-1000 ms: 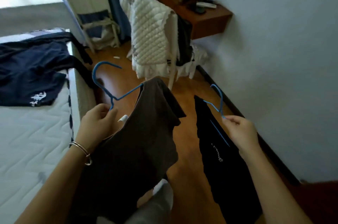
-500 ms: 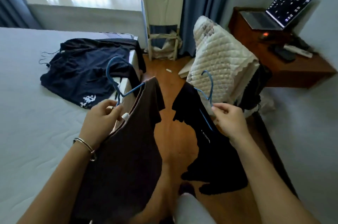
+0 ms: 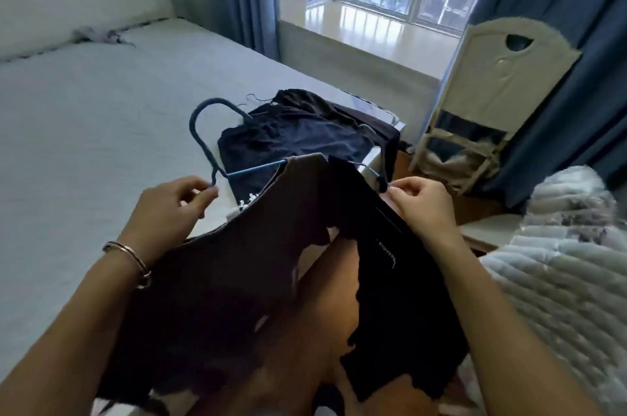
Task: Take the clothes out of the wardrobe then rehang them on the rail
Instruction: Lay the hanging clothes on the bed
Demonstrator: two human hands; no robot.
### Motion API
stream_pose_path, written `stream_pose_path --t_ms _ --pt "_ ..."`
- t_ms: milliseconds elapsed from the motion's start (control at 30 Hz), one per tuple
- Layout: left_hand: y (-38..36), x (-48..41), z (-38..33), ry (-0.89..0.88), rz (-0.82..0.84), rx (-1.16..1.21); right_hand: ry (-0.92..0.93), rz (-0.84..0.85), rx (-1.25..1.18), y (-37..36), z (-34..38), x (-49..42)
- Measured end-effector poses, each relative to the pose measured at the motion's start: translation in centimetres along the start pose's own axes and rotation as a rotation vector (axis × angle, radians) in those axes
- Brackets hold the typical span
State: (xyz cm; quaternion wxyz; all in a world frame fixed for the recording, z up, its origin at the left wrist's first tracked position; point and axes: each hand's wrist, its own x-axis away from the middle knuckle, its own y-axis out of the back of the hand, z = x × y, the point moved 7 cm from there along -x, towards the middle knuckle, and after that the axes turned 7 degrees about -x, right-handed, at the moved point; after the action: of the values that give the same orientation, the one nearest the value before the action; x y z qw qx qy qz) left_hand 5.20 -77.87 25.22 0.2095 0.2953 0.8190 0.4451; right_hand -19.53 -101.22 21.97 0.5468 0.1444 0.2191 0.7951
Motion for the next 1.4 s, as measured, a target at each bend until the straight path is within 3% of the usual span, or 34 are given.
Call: stream_pose_path --t_ms 167,367,533,833,1067,1200,1400 --pt "2.7 -0.2 2.6 0.166 -0.064 -0.046 0.106 0.174 0.073 -5.5 4.2 -5.9" --pt "6.8 -2.3 7.6 0.333 -0.277 -0.034 0.222 0.224 0.134 -10.9 9.2 -10.7" --pt "8.4 -9.0 13.7 0.418 -0.375 -0.059 0.257 0.304 0.192 -17.5 11.7 -13.4" --pt "7.8 -21.0 25.6 0.528 -0.351 -0.071 0.219 0.365 0.267 -30.6 16.3 -20.2" --pt "11.2 -31.9 33.5 0.593 -0.464 -0.258 0.239 0.383 0.357 -38.2 19.5 -25.8" --pt "9.6 -38.3 37.5 0.666 -0.351 -0.33 0.241 0.424 0.41 -41.6 18.8 -27.1" --pt "-5.6 -35.7 34.3 0.486 0.177 -0.069 0.277 0.533 0.471 -43.6 17.4 -26.3"
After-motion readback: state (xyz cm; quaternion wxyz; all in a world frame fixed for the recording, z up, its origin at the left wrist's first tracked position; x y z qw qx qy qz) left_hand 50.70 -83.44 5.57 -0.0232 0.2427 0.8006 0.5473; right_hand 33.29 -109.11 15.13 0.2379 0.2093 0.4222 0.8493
